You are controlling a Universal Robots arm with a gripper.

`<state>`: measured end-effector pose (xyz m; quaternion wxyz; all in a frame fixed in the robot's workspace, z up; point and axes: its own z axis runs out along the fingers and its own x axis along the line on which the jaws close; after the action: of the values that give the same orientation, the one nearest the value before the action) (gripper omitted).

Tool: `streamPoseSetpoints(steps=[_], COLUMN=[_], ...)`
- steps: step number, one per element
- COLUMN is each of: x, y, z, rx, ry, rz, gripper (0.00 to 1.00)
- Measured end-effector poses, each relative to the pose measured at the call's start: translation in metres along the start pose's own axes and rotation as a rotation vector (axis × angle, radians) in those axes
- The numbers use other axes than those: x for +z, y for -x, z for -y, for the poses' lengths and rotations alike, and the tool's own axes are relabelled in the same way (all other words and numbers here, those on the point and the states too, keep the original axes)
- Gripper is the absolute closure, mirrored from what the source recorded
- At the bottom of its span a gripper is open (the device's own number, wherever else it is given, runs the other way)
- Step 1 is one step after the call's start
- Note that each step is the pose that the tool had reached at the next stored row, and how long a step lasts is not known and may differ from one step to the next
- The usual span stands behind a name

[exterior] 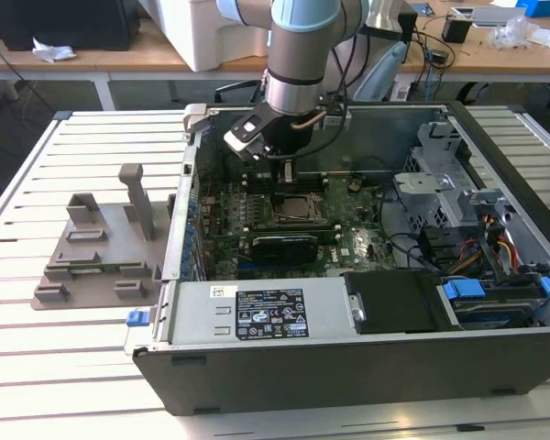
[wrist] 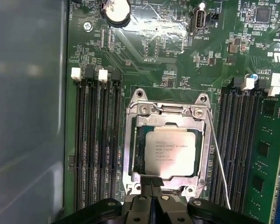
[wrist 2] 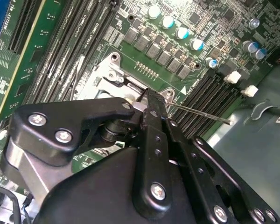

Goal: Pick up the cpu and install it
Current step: 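Close the cpu cover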

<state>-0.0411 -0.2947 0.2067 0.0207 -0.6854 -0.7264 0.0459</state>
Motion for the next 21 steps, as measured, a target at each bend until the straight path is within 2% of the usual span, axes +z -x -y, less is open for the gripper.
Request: streamPoseSetpoints(steps=[5,8,9,10,11,12,15,18,19,20,21], x=[-0.0005,-0.0011,-0.0026,-0.0085,-0.0094,-0.0093,-0.0089,-0.008,-0.0067,-0.0061,-0.0059], y=[0.001,0.0014,0.0027,0.0029,0.0032,0.0043,0.014,0.0178,0.0178,0.0178,0.0177], z=[-0.0048,-0.0118,-0.0276,-0.0271,-0.0268,-0.0263,-0.0254,-0.0253,-0.0252,-0.0248,-0.0245], rx=[0.0,0.0,-0.001,-0.001,-0.001,-0.001,-0.001,-0.001,-0.001,-0.002,-0.003], ry=[0.0001,0.0003,-0.0003,-0.0003,-0.0001,0.0001,0.0,0.0,0.0002,0.0008,0.0014], rz=[-0.003,-0.0061,-0.0119,-0.012,-0.012,-0.0124,-0.0122,-0.0124,-0.0145,-0.0279,-0.0377], gripper=[0.89,0.89,0.89,0.89,0.89,0.89,0.89,0.89,0.89,0.89,0.89])
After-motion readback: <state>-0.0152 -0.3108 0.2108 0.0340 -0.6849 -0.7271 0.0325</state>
